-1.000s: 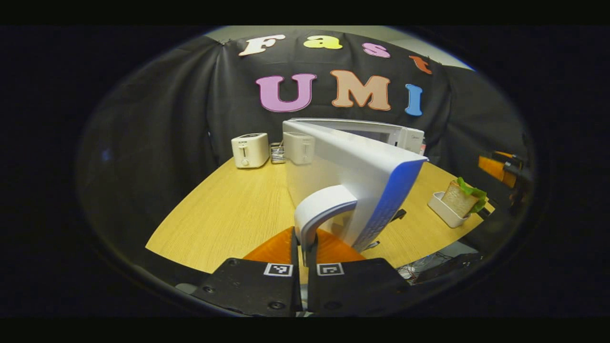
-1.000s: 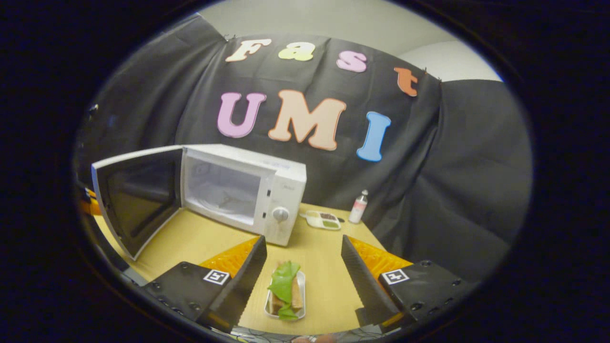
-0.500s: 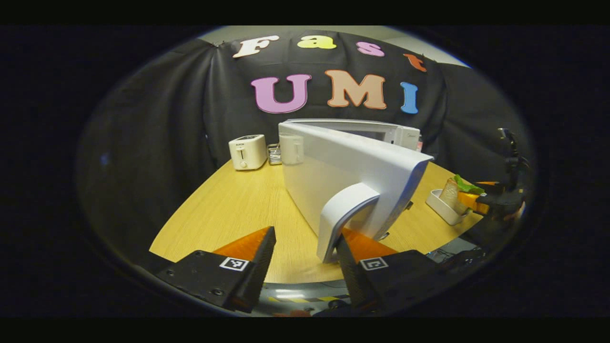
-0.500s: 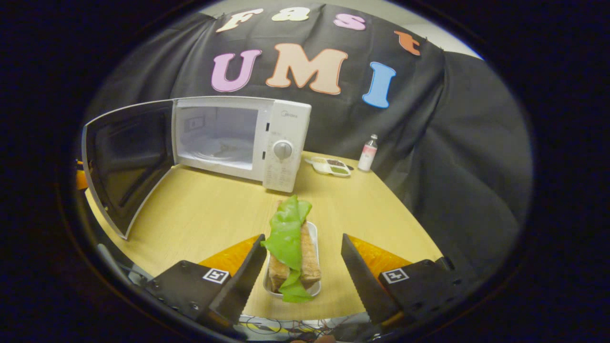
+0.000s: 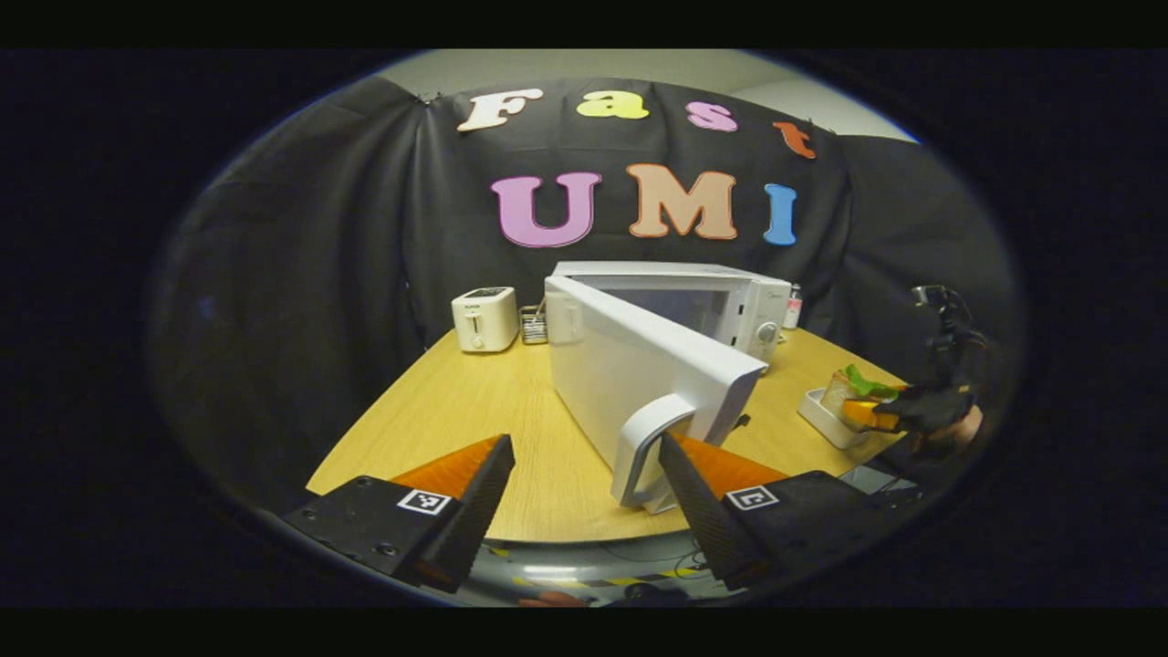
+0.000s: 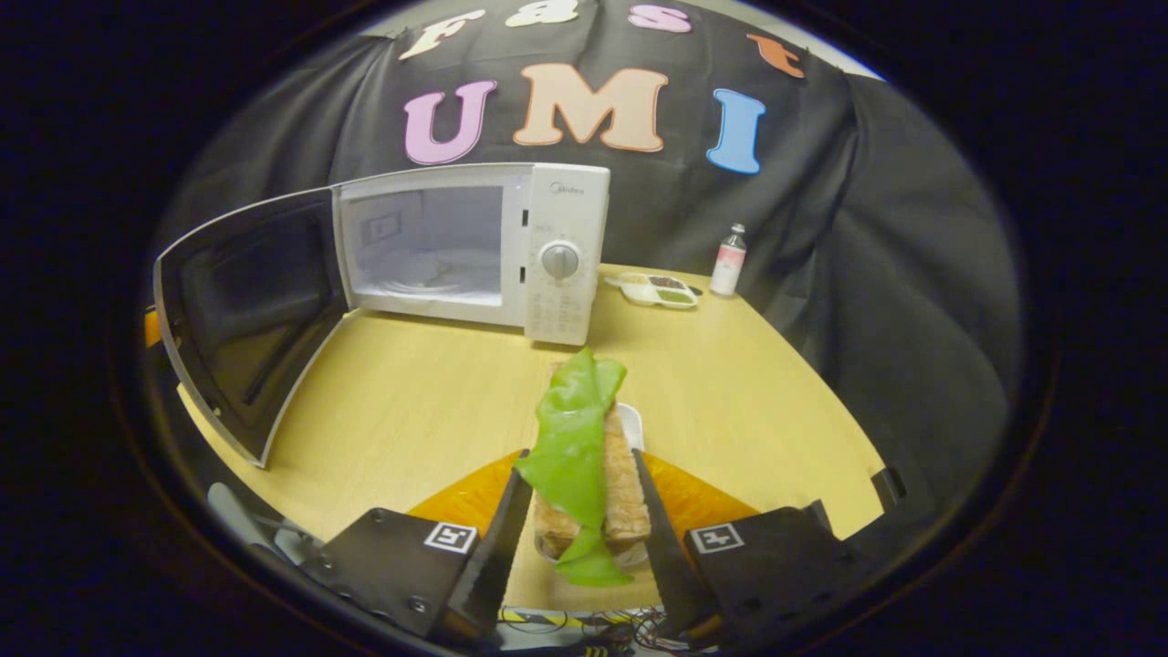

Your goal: Open the microwave oven with the left hand, put the food in, and close the microwave oven.

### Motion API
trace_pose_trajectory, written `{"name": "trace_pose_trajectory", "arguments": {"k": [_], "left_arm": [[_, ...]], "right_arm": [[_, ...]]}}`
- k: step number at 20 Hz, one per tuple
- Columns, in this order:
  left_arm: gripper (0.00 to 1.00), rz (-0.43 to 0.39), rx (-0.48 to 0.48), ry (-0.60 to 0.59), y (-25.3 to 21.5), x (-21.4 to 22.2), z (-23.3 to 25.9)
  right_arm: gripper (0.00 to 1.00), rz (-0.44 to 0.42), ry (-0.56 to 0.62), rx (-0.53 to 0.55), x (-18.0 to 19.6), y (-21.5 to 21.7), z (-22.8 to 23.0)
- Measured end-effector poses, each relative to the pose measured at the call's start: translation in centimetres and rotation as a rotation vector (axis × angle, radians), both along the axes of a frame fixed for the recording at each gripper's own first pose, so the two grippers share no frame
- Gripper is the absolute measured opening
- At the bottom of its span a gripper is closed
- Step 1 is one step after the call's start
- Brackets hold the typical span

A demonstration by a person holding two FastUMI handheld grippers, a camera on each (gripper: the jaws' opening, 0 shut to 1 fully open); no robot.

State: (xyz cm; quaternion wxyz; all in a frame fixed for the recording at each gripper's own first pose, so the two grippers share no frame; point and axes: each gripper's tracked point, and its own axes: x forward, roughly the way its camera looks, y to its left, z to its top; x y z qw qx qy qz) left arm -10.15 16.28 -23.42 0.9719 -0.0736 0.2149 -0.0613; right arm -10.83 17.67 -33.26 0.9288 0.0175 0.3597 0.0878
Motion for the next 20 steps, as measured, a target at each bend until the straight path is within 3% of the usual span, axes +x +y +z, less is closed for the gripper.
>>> {"name": "trace_pose_trajectory", "arguments": {"k": [2, 4, 5, 6, 7, 8, 10, 12, 13, 14, 16, 18, 19, 20], "left_arm": [[0.93, 0.027, -0.055, -0.053, 0.3, 0.5, 3.0], [0.94, 0.046, -0.077, -0.093, 1.0, 0.8, 5.3], [0.88, 0.059, -0.092, -0.117, 1.4, 1.2, 6.4], [0.92, 0.064, -0.116, -0.131, 1.5, 1.4, 7.4], [0.93, 0.071, -0.139, -0.145, 1.7, 1.6, 8.5], [0.93, 0.082, -0.153, -0.161, 2.0, 1.8, 9.1], [0.88, 0.094, -0.151, -0.194, 2.5, 1.9, 10.3], [0.92, 0.096, -0.140, -0.221, 2.6, 2.0, 10.9], [0.87, 0.097, -0.152, -0.244, 2.3, 2.1, 11.4], [0.92, 0.100, -0.175, -0.272, 2.0, 2.1, 12.2], [0.89, 0.105, -0.189, -0.300, 1.9, 2.1, 12.9], [0.90, 0.111, -0.151, -0.308, 2.2, 2.4, 12.8], [0.90, 0.115, -0.128, -0.305, 2.3, 2.6, 12.7], [0.99, 0.115, -0.110, -0.294, 2.3, 2.7, 12.7]], "right_arm": [[0.48, 0.005, -0.004, -0.002, 0.0, 0.0, 0.3], [0.48, 0.010, 0.011, 0.001, -0.1, 0.1, 0.2], [0.48, 0.008, 0.003, -0.003, 0.7, 0.2, -0.1], [0.40, 0.009, 0.011, -0.011, 0.3, 0.0, 0.3], [0.39, 0.016, 0.016, -0.002, 0.2, 0.2, 0.4], [0.33, 0.017, 0.019, 0.007, 0.0, 0.6, 0.7], [0.35, 0.003, 0.010, 0.026, 0.0, 0.3, 1.9], [0.35, -0.023, -0.018, 0.028, 0.9, -0.4, 2.9], [0.35, -0.032, -0.027, 0.036, 1.4, -0.4, 3.7], [0.35, -0.037, -0.044, 0.048, 1.9, -0.1, 4.9], [0.35, -0.033, -0.075, 0.057, 2.9, 0.4, 7.0], [0.35, -0.018, -0.112, 0.094, 4.2, 1.8, 9.1], [0.30, -0.012, -0.121, 0.123, 5.0, 2.7, 10.1], [0.30, -0.010, -0.120, 0.155, 5.6, 3.8, 10.8]]}}
